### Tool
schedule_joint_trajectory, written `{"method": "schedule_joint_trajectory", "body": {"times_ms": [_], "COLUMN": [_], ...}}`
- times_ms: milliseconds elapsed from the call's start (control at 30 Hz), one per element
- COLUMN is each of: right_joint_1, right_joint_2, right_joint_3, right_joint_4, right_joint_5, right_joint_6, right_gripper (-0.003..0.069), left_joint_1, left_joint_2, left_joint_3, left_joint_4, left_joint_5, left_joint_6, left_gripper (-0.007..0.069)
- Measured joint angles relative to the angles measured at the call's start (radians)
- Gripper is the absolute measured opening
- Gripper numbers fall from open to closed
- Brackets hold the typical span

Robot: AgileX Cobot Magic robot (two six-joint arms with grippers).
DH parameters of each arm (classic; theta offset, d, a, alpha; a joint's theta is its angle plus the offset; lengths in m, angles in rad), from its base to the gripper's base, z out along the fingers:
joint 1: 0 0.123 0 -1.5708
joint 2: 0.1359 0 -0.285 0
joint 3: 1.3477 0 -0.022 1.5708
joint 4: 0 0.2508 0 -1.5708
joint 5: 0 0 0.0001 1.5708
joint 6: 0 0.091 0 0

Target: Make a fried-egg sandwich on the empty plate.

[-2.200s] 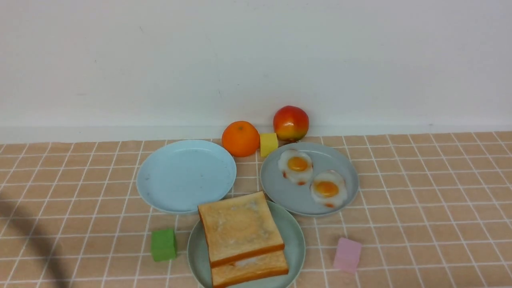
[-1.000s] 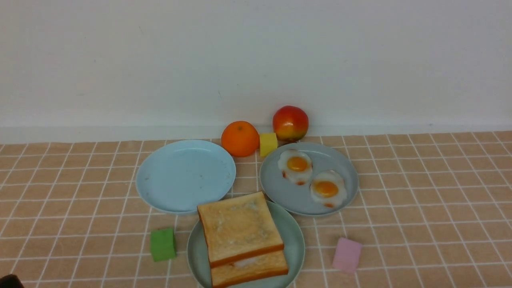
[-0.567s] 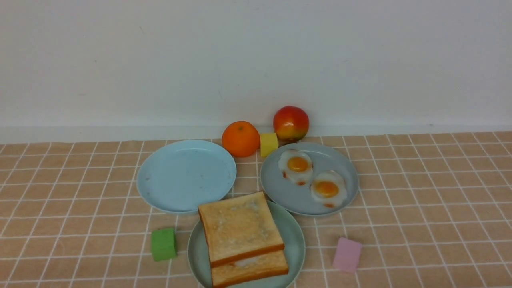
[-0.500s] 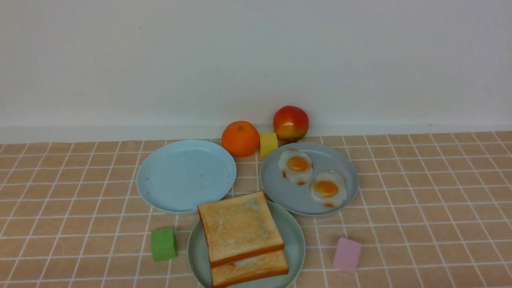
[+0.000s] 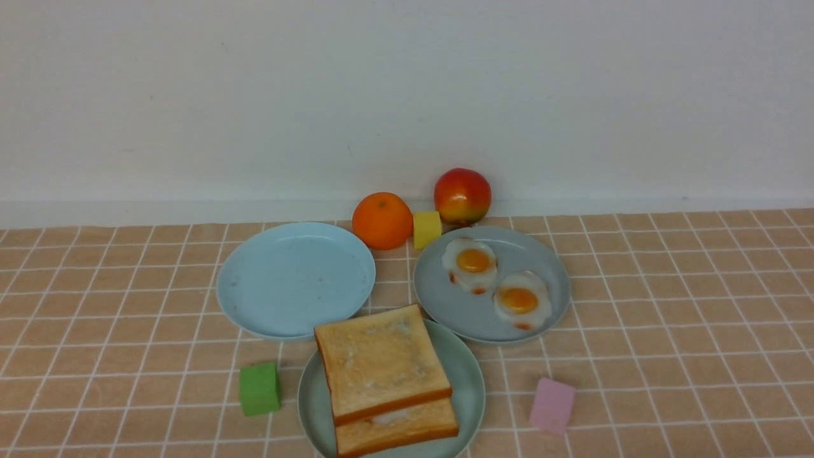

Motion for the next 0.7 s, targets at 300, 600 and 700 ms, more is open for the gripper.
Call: {"method": "schedule_joint_trajectory", "body": {"times_ms": [300, 600, 700], "right_joint_1": [0.0, -0.002, -0.021], "right_joint_2": [0.0, 0.0, -0.01], "right_joint_3": [0.0, 0.002, 0.009], "right_joint_4": [0.0, -0.033, -0.099], "right_joint_5": [0.0, -0.007, -0.038], "right_joint_6": [-0.001, -0.017, -0.036], "right_gripper": [0.004, 0.0046, 0.005], "left_joint_1": [0.0, 0.0, 0.0], "left_joint_2": [0.0, 0.0, 0.0], "left_joint_3": [0.0, 0.0, 0.0], "left_joint_4": [0.0, 0.0, 0.0], "left_joint_5": [-0.001, -0.001, -0.001], "left_joint_6": [0.0, -0.001, -0.001], "left_gripper": [0.0008, 0.0018, 0.0021]}}
